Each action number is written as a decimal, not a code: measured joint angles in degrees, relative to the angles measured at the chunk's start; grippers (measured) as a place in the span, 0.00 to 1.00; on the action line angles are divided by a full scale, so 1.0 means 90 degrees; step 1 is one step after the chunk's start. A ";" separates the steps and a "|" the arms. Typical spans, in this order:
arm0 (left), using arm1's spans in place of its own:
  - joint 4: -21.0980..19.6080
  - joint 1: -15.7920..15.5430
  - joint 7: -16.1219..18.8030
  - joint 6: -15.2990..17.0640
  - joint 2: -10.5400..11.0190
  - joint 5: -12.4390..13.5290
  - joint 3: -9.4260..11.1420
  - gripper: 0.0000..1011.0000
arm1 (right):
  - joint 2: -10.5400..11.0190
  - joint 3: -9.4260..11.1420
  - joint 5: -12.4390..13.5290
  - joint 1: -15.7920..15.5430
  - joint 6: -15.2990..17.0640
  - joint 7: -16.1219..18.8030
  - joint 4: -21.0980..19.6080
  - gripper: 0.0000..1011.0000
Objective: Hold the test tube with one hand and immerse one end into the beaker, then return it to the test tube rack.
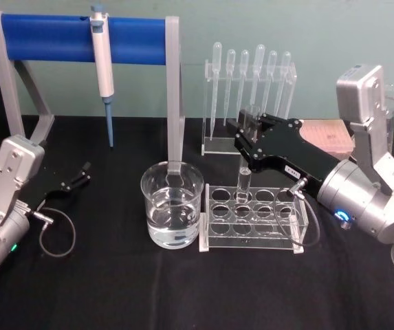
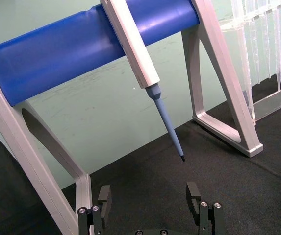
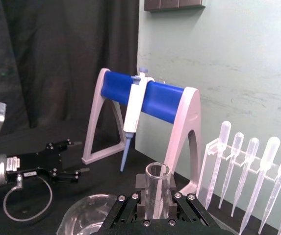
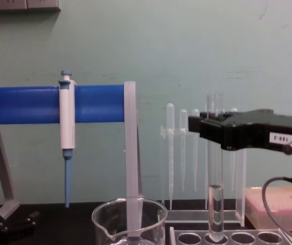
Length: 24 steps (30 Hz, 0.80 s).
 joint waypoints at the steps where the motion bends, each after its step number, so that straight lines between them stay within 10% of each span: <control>1: 0.0000 0.0000 0.0000 0.0000 0.0000 0.0000 0.0000 0.99 | -0.0012 -0.0001 -0.0016 0.0000 -0.0007 0.0000 0.0024 0.22; 24: 0.0000 0.0000 0.0000 0.0000 0.0000 0.0000 0.0000 0.99 | -0.0252 0.0028 -0.0265 -0.0151 0.0002 0.0054 0.0270 0.22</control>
